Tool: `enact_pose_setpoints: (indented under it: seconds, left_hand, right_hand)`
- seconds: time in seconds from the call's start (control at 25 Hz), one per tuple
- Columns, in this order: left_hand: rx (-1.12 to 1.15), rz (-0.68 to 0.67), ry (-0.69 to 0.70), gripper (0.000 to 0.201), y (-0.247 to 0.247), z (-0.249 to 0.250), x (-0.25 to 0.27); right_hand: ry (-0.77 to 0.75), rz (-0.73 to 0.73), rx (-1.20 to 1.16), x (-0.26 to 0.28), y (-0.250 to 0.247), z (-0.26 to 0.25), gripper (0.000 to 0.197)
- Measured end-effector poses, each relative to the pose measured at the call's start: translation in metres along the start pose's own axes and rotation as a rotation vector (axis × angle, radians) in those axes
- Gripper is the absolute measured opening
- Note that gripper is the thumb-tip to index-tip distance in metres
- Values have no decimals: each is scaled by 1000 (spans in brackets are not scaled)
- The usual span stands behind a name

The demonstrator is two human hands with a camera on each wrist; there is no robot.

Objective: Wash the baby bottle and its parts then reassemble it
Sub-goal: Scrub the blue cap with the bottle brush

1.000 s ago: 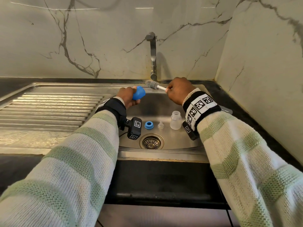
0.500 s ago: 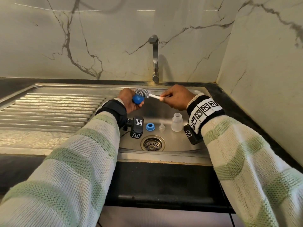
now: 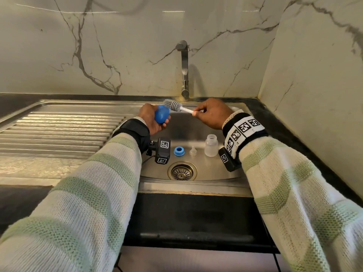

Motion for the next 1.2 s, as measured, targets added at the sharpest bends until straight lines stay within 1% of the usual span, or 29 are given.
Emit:
enact_pose_setpoints:
  seconds: [0.08, 0.12, 0.24, 0.28, 0.36, 0.48, 0.6, 0.72, 0.84, 0.96, 1.08, 1.2]
  left_hand:
    - [11, 12, -4, 38, 1, 1, -1]
    - [7, 7, -2, 37, 0, 2, -2]
    - [-8, -21, -10, 44, 0, 3, -2]
    - [2, -34, -10, 46, -1, 2, -3]
    - [2, -27, 4, 46, -2, 2, -3]
    - [7, -5, 16, 41, -2, 0, -6]
    - [17, 20, 30, 43, -5, 0, -8]
    - [4, 15, 34, 47, -5, -1, -11]
    - [30, 22, 40, 40, -2, -1, -9]
    - [36, 22, 56, 38, -1, 0, -10]
    - [45, 36, 68, 39, 0, 0, -10]
    - [27, 16, 48, 46, 0, 1, -10]
  right_hand:
    - [-7, -70, -39, 1, 1, -2, 22]
    - [-13, -78, -45, 1, 2, -3, 21]
    - [-3, 46, -14, 1, -1, -4, 23]
    - [8, 30, -30, 1, -2, -3, 23]
    - [34, -49, -94, 2, -1, -1, 21]
    - [25, -30, -55, 3, 1, 2, 22]
    - [19, -85, -86, 2, 3, -1, 21]
    - [9, 6, -60, 2, 0, 1, 23]
    - [-9, -72, -74, 2, 2, -3, 20]
    - [-10, 4, -40, 0, 2, -2, 22]
    - [-27, -68, -50, 0, 3, -5, 20]
    - [-45, -6, -13, -1, 3, -7, 23]
Point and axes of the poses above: each hand's wrist, its own x-axis away from the middle knuckle, its own y-axis out of the palm, z = x × y, the point moved 2 cm from there along -x, towards the middle knuckle, and after that the axes turned 13 degrees about x, right-handed, at the moved point
